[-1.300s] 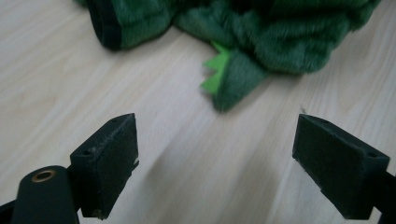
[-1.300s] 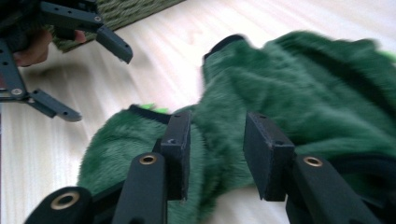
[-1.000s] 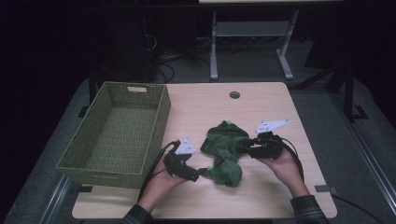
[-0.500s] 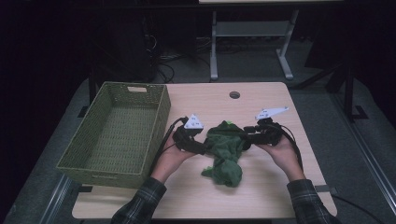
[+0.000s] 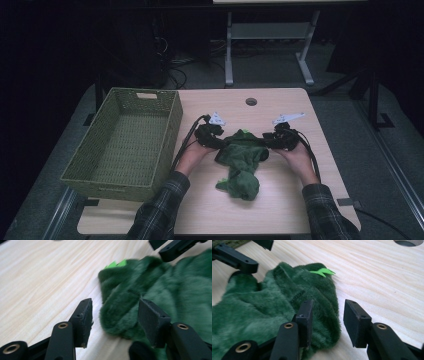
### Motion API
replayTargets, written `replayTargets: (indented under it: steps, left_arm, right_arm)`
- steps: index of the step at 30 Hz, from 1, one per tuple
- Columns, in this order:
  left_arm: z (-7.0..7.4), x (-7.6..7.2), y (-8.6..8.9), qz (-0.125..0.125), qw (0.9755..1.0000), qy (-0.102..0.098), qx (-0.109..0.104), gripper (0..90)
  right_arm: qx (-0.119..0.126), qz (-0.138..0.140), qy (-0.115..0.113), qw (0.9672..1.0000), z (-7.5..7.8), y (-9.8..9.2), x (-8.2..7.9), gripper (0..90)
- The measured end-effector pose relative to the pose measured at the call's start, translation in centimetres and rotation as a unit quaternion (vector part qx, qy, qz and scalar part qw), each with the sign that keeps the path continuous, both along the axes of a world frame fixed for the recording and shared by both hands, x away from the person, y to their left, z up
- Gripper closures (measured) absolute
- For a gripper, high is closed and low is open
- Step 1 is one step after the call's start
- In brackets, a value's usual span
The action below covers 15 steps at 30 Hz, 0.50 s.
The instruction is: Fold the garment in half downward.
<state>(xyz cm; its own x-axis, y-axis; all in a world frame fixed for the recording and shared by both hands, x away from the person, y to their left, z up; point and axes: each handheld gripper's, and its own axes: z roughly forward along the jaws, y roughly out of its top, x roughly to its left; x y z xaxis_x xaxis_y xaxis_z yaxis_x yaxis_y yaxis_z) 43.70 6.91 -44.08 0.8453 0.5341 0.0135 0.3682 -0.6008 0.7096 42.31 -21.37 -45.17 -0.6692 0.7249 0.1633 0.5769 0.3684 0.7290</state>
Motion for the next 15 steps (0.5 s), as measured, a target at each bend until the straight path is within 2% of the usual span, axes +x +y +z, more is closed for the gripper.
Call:
replayTargets:
  steps: [5,7,9,10,12,15]
  left_arm:
    - [-1.3,1.0,-0.3,0.008,0.9998,0.015,0.013,49.7]
    - [-1.6,1.2,-0.3,0.011,0.9996,0.025,0.007,51.9]
    - [-1.9,1.3,-0.4,0.009,0.9996,0.025,0.014,54.0]
    - [-2.0,1.4,-0.5,0.009,0.9994,0.031,0.011,55.0]
    - [-2.1,1.5,-0.5,0.008,0.9993,0.034,0.011,59.0]
    - [-2.2,1.7,-0.6,0.008,0.9992,0.035,0.014,66.2]
  right_arm:
    - [-0.012,0.002,0.016,0.9998,-1.1,0.4,0.5,62.0]
    - [-0.013,0.001,0.022,0.9997,-1.4,0.5,0.6,64.0]
    - [-0.009,-0.001,0.027,0.9996,-1.6,0.6,0.7,65.9]
    - [-0.012,0.000,0.027,0.9996,-1.6,0.6,0.7,68.3]
    - [-0.022,-0.001,0.031,0.9993,-1.8,0.7,0.8,70.8]
    - [-0.023,-0.002,0.032,0.9992,-1.9,0.6,0.8,76.0]
